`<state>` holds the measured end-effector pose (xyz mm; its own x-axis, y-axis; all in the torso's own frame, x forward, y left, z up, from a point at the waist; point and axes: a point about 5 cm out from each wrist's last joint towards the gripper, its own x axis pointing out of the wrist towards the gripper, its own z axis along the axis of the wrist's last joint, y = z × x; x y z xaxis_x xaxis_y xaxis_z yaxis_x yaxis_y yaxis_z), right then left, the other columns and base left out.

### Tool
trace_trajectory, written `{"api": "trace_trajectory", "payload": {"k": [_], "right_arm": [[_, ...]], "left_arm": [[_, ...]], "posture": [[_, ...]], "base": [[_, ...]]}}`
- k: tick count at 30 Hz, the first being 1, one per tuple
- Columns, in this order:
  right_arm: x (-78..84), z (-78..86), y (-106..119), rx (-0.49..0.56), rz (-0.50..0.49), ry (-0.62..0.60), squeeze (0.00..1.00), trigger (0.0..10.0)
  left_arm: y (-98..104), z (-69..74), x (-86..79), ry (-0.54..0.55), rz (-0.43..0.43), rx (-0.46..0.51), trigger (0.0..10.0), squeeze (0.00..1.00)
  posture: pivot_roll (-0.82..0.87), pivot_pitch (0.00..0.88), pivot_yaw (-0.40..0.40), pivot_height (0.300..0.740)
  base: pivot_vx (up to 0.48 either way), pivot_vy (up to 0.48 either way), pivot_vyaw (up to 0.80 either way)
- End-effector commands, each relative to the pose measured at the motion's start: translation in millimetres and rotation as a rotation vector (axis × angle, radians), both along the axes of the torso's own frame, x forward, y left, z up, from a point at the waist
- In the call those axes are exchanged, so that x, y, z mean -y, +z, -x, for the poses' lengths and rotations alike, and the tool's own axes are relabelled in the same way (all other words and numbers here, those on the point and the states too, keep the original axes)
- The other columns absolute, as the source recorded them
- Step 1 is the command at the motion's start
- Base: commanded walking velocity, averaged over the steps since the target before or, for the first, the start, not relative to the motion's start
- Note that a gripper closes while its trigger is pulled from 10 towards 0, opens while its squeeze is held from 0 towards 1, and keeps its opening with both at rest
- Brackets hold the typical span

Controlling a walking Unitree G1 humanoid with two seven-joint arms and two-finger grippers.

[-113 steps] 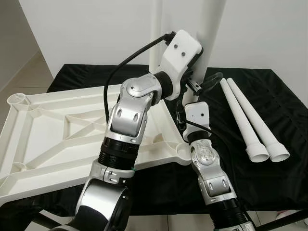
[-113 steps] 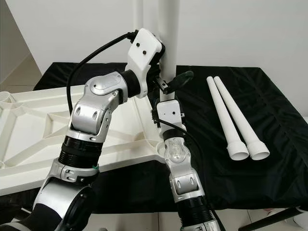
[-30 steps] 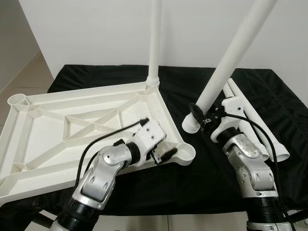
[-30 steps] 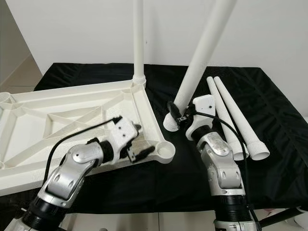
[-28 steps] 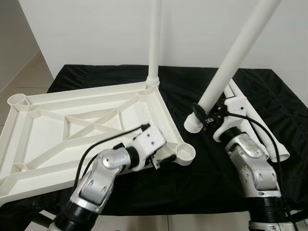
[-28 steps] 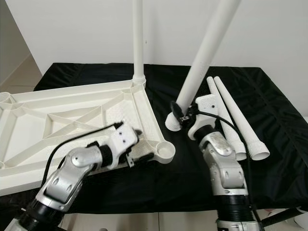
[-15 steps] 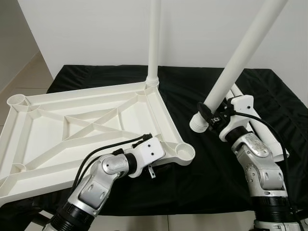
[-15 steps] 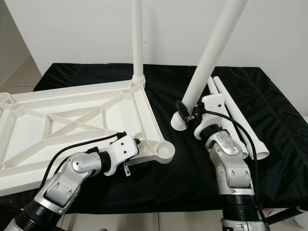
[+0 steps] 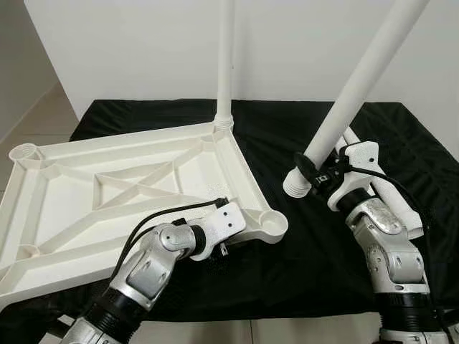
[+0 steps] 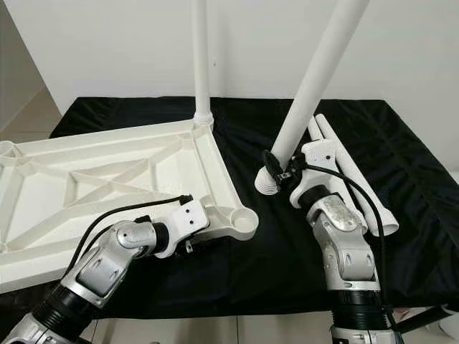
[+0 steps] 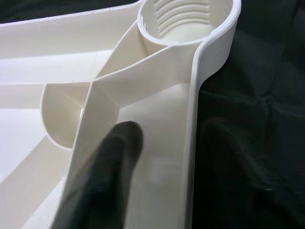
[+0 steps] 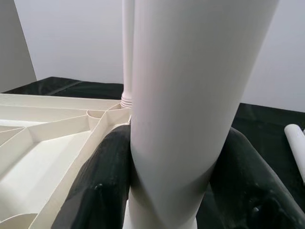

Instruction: Building children table

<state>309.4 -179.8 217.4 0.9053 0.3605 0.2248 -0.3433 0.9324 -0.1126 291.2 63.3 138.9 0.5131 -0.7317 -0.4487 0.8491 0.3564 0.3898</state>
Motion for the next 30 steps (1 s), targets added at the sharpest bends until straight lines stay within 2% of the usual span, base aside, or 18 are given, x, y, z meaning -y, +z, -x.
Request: {"api": "trace_trajectory", "payload": {"k": [1,4,5,8,12,15,16,18,19,20,21,30], "right_arm": [[0.0,2.7,3.2,0.016,0.006,0.003,0.00,10.0],[0.1,3.0,2.9,0.015,0.007,0.002,0.00,10.0],[0.1,3.0,2.8,0.015,0.008,0.002,0.00,10.0],[0.0,3.2,2.7,0.015,0.009,0.003,0.00,10.0],[-1.8,3.6,2.9,0.012,0.012,0.034,0.00,10.0],[-2.1,3.8,3.1,0.012,0.013,0.041,0.00,10.0],[-2.3,4.1,3.4,0.012,0.014,0.054,0.00,10.0],[-2.8,4.1,3.9,0.011,0.019,0.069,0.00,10.0],[-3.6,4.1,4.2,0.010,0.024,0.084,0.00,10.0],[-4.8,4.0,4.6,0.010,0.028,0.100,0.00,10.0],[-7.0,3.7,4.9,0.010,0.039,0.119,0.00,10.0],[-12.6,2.6,4.9,0.007,0.063,0.161,0.00,10.0]], "left_arm": [[-5.5,0.4,-5.6,0.017,-0.027,-0.037,0.0,0.00],[-5.1,2.3,-6.5,0.000,-0.038,-0.041,0.4,0.00],[-5.1,2.7,-6.6,-0.005,-0.044,-0.042,10.0,0.00],[-6.0,3.7,-8.5,-0.009,-0.051,-0.052,10.0,0.00],[-9.3,4.4,-22.7,0.012,-0.089,-0.070,10.0,0.00],[-9.4,4.3,-25.5,0.017,-0.095,-0.070,10.0,0.00],[-8.3,4.7,-27.5,0.019,-0.092,-0.072,3.5,0.00],[-6.6,5.4,-28.5,0.013,-0.091,-0.068,3.3,0.00],[-5.3,5.8,-28.8,0.010,-0.091,-0.065,0.4,0.00],[-4.4,5.9,-29.0,0.010,-0.092,-0.062,0.0,0.00],[-3.7,5.0,-28.3,0.014,-0.093,-0.057,10.0,0.00],[4.2,6.4,-17.8,-0.007,-0.068,-0.044,10.0,0.00]], "posture": [[-0.12,0.062,0.041,0.740],[-0.11,0.061,0.042,0.740],[-0.11,0.061,0.042,0.740],[-0.12,0.059,0.043,0.740],[-0.12,0.054,0.045,0.740],[-0.12,0.054,0.045,0.740],[-0.12,0.052,0.043,0.740],[-0.12,0.051,0.042,0.740],[-0.12,0.050,0.041,0.740],[-0.12,0.050,0.041,0.740],[-0.11,0.050,0.037,0.740],[-0.11,0.058,0.032,0.740]], "base": [[0.000,0.000,0.00],[0.000,0.000,0.00],[0.000,0.000,0.00],[0.000,0.000,0.00],[0.000,0.000,0.00],[0.000,0.000,0.00],[0.000,0.000,0.00],[0.000,0.000,0.00],[0.000,0.000,0.00],[0.000,0.000,0.00],[0.000,0.000,0.00],[0.000,0.000,0.00]]}}
